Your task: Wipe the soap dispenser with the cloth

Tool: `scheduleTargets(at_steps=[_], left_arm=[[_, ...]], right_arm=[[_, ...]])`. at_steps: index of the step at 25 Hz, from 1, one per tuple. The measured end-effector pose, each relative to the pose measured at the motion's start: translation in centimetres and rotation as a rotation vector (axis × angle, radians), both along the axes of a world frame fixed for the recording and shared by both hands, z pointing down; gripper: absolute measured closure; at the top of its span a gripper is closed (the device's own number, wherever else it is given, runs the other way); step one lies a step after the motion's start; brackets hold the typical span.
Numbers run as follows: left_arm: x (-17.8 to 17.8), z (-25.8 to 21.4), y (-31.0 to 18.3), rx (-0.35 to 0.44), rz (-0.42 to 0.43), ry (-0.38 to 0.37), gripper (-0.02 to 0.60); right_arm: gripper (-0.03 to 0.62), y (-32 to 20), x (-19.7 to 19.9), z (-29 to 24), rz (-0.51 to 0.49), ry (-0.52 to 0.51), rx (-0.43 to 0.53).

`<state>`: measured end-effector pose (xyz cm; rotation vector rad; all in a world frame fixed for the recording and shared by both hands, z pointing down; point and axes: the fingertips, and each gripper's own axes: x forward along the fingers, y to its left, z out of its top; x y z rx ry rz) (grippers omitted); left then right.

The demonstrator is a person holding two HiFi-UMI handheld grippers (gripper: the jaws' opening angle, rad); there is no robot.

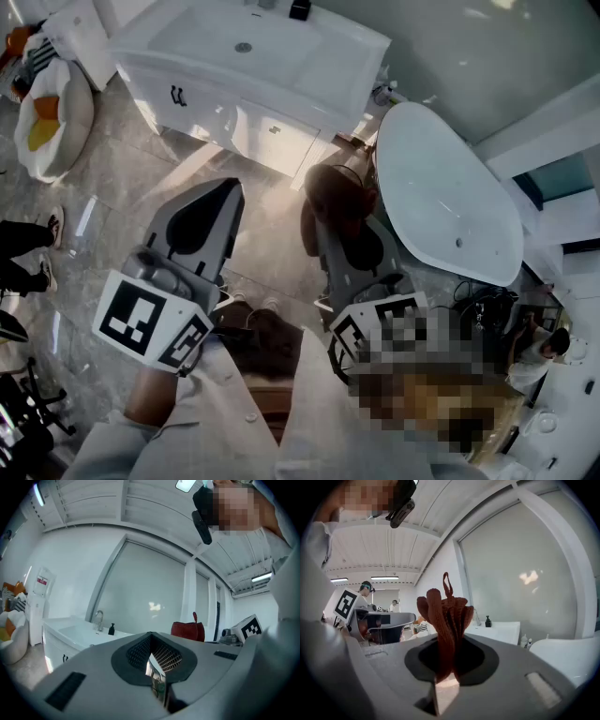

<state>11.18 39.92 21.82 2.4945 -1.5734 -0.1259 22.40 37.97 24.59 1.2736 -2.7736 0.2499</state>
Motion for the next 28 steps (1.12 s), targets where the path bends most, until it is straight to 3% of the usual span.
scheduleTargets(at_steps=[28], left_arm=[[2.9, -0.4, 1.8, 0.006, -0.062, -0.014, 0.584]], right_arm=[[0.539, 1.1, 3.0, 0.8, -0.049, -0.028, -0.027]])
